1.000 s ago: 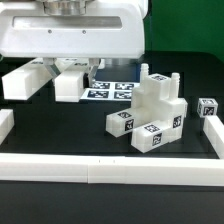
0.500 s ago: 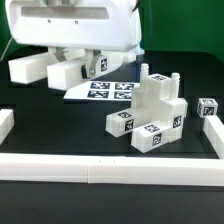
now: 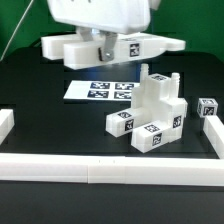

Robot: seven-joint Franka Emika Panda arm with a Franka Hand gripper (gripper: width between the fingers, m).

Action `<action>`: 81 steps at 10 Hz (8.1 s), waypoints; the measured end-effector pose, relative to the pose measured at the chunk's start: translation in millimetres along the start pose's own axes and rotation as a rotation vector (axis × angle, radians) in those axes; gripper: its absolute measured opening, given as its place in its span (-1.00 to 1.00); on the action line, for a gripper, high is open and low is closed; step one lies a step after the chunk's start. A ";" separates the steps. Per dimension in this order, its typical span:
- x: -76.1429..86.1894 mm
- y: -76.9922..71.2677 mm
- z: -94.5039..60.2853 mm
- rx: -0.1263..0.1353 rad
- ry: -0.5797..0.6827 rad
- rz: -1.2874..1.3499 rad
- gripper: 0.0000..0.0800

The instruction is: Assemble chair

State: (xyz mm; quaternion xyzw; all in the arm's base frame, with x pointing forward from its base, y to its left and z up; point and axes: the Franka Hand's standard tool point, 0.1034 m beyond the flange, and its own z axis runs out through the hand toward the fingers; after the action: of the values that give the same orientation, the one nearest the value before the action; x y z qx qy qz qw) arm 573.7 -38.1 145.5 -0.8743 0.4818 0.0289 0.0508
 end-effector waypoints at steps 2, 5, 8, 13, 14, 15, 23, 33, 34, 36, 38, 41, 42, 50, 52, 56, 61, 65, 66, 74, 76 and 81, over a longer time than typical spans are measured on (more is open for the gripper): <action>-11.8 -29.5 3.3 -0.004 0.001 0.006 -0.29; -12.2 -36.3 7.2 -0.008 0.005 -0.007 -0.29; -19.7 -37.3 5.5 -0.006 0.009 -0.009 -0.29; -53.4 -37.1 16.8 -0.013 0.009 -0.007 -0.29; -53.5 -36.9 17.5 -0.014 0.008 -0.007 -0.29; -53.7 -36.6 18.4 -0.015 0.008 -0.007 -0.29; -75.4 -33.0 32.7 -0.020 0.020 -0.038 -0.29; -75.9 -35.3 34.6 -0.013 0.028 -0.066 -0.29; -75.9 -35.3 34.6 -0.013 0.028 -0.066 -0.29; -78.4 -34.8 34.3 -0.014 0.026 -0.068 -0.29; -83.0 -35.7 35.7 -0.010 0.031 -0.077 -0.29; -82.4 -36.3 35.8 -0.006 0.036 -0.080 -0.29; -82.3 -36.5 35.6 -0.005 0.036 -0.080 -0.29; -78.9 -30.0 39.4 -0.018 0.035 -0.194 -0.29; -78.3 -29.1 43.0 -0.021 0.036 -0.195 -0.29; -72.7 -27.6 60.8 -0.042 0.041 -0.207 -0.29; -68.8 -24.8 78.3 -0.060 0.048 -0.209 -0.29; -64.9 -30.2 78.6 -0.050 0.061 -0.214 -0.29; -63.2 -31.7 78.0 -0.051 0.061 -0.215 -0.29; -42.4 -24.8 71.9 -0.045 0.062 -0.246 0.62; -37.9 -28.0 57.0 -0.039 0.054 -0.255 0.62; -56.3 -32.9 -0.5 -0.040 -0.028 -0.221 0.62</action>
Offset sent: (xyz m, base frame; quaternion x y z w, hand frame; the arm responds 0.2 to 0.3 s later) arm 0.0000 0.0000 0.0000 0.0000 0.0000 0.0000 1.0000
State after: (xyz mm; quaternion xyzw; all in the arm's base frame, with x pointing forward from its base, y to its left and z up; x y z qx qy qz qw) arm 571.4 26.5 153.6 -0.9225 0.3809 0.0449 0.0429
